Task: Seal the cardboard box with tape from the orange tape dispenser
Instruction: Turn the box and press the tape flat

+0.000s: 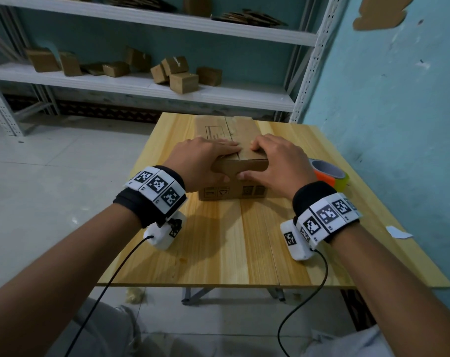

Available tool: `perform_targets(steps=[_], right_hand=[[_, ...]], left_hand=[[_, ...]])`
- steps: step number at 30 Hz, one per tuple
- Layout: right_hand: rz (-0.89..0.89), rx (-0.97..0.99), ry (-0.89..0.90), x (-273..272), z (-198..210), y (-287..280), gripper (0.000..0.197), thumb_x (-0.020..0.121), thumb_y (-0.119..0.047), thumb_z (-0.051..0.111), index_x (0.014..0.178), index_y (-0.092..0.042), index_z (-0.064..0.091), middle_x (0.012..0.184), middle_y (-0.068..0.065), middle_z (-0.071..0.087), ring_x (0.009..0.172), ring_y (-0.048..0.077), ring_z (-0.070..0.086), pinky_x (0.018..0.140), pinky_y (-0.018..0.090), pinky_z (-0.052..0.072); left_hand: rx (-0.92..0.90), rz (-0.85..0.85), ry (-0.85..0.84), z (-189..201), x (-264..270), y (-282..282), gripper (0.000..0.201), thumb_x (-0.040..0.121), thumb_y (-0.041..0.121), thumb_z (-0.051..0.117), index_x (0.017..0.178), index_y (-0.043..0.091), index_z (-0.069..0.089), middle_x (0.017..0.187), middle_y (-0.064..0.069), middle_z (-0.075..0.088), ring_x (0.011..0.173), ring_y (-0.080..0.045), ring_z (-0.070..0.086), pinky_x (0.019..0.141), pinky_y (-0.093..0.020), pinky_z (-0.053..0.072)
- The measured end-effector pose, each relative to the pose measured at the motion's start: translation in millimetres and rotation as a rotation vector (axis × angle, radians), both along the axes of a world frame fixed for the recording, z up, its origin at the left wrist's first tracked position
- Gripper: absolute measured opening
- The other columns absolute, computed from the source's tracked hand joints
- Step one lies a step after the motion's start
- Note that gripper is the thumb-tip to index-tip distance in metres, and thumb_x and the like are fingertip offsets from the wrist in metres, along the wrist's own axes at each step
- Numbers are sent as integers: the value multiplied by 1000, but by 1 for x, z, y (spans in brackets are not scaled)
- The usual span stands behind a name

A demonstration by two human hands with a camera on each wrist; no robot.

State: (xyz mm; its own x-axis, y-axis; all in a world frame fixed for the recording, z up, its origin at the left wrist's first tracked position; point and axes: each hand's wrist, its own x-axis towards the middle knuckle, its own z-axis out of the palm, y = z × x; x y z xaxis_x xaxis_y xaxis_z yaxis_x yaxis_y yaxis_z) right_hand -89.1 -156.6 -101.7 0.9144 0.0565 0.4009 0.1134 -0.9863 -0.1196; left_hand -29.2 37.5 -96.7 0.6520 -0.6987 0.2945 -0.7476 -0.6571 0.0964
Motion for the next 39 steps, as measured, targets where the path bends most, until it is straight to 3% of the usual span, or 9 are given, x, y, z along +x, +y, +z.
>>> perform_targets(steps=[7, 11, 13, 17, 21, 26, 30, 35, 39], right_hand=[[-3, -8, 6, -1, 1, 1, 51, 76, -55, 75, 110, -22, 56, 105, -5, 58, 94, 11, 50, 75, 26, 36], [45, 76, 29, -5, 12, -5, 59, 74, -73, 63, 105, -22, 62, 101, -8, 60, 92, 12, 54, 75, 31, 44], [72, 130, 18, -7, 18, -9, 51, 79, -70, 59, 95, -22, 66, 95, -7, 64, 88, 13, 58, 76, 34, 51], [104, 194, 34, -9, 26, -9, 30, 84, -50, 71, 85, -20, 68, 88, -9, 66, 83, 8, 60, 74, 30, 53], [111, 191, 36, -6, 27, -7, 29, 82, -49, 73, 84, -20, 68, 87, -10, 63, 82, 7, 58, 76, 30, 53], [82, 151, 104, 1, 25, -8, 44, 85, -56, 66, 115, -23, 68, 120, -5, 61, 112, 15, 54, 97, 33, 43], [34, 114, 222, 0, 26, -11, 67, 86, -67, 56, 140, -27, 54, 147, -6, 51, 134, 15, 44, 110, 35, 32], [37, 117, 131, -4, 37, -8, 50, 76, -67, 68, 103, -26, 74, 106, -9, 71, 98, 9, 62, 92, 33, 52], [62, 170, 69, -4, 36, -5, 35, 77, -57, 74, 80, -23, 69, 84, -9, 67, 81, 7, 61, 78, 37, 57]], left_hand=[[-11, 2, -8, 2, -2, -1, 65, 82, 47, 66, 141, 38, 42, 143, 18, 46, 128, -12, 47, 97, -35, 42], [-10, 8, 41, 12, 1, 1, 64, 80, 75, 45, 134, 40, 51, 131, 16, 58, 107, -13, 59, 74, -26, 42], [-32, 2, 73, 20, 4, 4, 52, 84, 71, 45, 125, 42, 59, 119, 13, 65, 94, -11, 58, 64, -25, 38], [-158, 6, 89, 27, 7, 9, 21, 85, 50, 62, 103, 42, 70, 105, 21, 67, 92, -3, 57, 75, -31, 49], [-189, -3, 117, 23, 11, 4, 27, 84, 46, 65, 106, 32, 71, 110, 11, 67, 98, -9, 59, 85, -39, 51], [-47, 76, 223, 24, 16, 5, 54, 87, 55, 55, 133, 26, 54, 146, 0, 44, 132, -23, 40, 106, -38, 34], [-17, 121, 251, 23, 15, 6, 56, 86, 63, 49, 135, 36, 50, 135, -2, 55, 117, -25, 50, 83, -28, 35], [-57, 98, 120, 32, 15, 11, 48, 78, 67, 58, 113, 34, 66, 110, 11, 67, 99, -12, 59, 82, -32, 48], [-179, 70, 124, 30, 16, 10, 36, 77, 58, 66, 101, 32, 67, 87, 20, 65, 82, 0, 62, 79, -34, 54]])
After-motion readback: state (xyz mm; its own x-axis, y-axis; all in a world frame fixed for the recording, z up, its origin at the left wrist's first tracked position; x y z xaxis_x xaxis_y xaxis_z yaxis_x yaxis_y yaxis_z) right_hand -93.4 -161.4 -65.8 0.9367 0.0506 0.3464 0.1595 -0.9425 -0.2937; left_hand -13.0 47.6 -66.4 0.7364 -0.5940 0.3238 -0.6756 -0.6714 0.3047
